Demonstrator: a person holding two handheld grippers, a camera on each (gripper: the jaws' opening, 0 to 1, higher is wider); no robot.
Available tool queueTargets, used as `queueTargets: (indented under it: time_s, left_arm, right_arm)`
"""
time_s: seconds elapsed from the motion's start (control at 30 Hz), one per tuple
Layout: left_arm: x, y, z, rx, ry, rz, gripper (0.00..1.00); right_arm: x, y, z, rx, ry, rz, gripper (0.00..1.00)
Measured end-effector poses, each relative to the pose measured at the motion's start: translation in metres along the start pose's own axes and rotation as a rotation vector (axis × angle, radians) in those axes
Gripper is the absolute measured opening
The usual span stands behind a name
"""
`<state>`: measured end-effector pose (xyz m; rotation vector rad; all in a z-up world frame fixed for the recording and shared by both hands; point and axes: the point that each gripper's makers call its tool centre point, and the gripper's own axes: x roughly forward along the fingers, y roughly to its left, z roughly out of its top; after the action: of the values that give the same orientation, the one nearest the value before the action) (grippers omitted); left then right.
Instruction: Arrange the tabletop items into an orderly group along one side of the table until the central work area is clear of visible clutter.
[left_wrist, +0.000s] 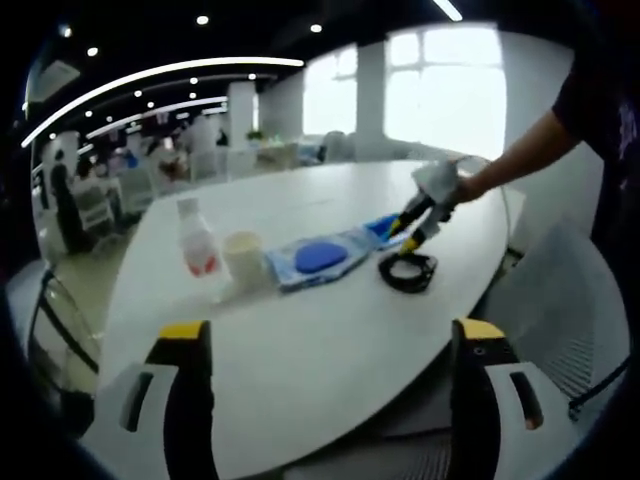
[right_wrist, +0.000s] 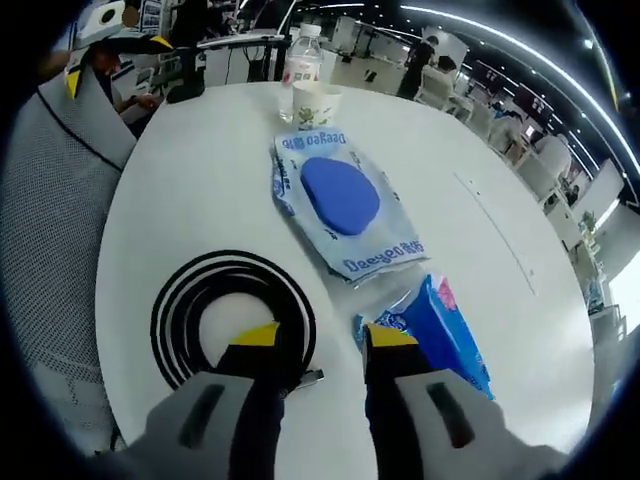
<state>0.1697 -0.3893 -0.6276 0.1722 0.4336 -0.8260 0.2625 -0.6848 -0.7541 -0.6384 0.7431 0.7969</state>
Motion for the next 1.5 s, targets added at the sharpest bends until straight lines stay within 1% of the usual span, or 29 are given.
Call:
queueTargets:
  time_s: [0.13,0.3,0.37,0.43,0.47,0.53,0.7,1.17,1.23,1.27,1.4,1.43,1.47,1.5]
  left_arm:
    - [0.0,0.001,-0.001,-0.002,0.001,-0.001,0.96]
    - [0.0,0.001,0.0,-0.004,0.002,0.001,0.96]
    - [0.0,0.0,0.0,-0.005,0.006,0.002,0.96]
    - [0.0,0.0,0.001,-0.003,0.007,0.002,0.96]
    - [0.0,0.0,0.001,-0.005,0.007,0.003,0.96]
    - [0.0,-0.001,0.001,-0.006,0.009,0.003,0.96]
    - [0.0,-0.001,0.001,-0.006,0.014,0.001,0.96]
    - [0.001,0.0,0.0,-0.007,0.013,0.003,0.95]
    - [0.001,0.0,0.0,-0.006,0.014,0.002,0.95]
    - [0.001,0.0,0.0,-0.004,0.015,0.002,0.95]
    - [0.0,0.001,0.002,0.003,0.004,0.008,0.97]
    - [0.0,0.001,0.002,0.003,0.005,0.007,0.96]
    - [0.0,0.001,0.002,0.003,0.006,0.006,0.97]
    - [0.0,0.001,0.002,0.004,0.007,0.005,0.97]
  right_arm:
    - [0.003,0.008,-0.001,0.007,0.008,0.007,0.28]
    - [0.009,0.015,-0.003,0.008,0.024,0.015,0.19]
    - [0.01,0.016,-0.004,0.006,0.03,0.015,0.14]
    - [0.012,0.017,-0.004,0.002,0.033,0.017,0.14]
    - [0.013,0.016,-0.001,-0.007,0.017,0.016,0.13]
    - [0.013,0.016,-0.002,0.009,0.028,0.016,0.13]
    - [0.015,0.011,0.001,0.011,0.025,0.006,0.12]
    - [0.017,0.007,0.003,-0.009,0.031,-0.009,0.13]
    - [0.015,0.006,0.004,-0.01,0.029,-0.018,0.14]
    - [0.012,0.004,0.006,-0.036,0.022,-0.034,0.15]
    - [0.003,0.004,0.012,-0.029,0.003,-0.043,0.17]
    - [0.002,0.004,0.012,-0.031,0.001,-0.047,0.19]
    - [-0.004,0.004,0.015,-0.047,-0.005,-0.066,0.21]
    - [-0.008,0.005,0.016,-0.043,-0.012,-0.077,0.23]
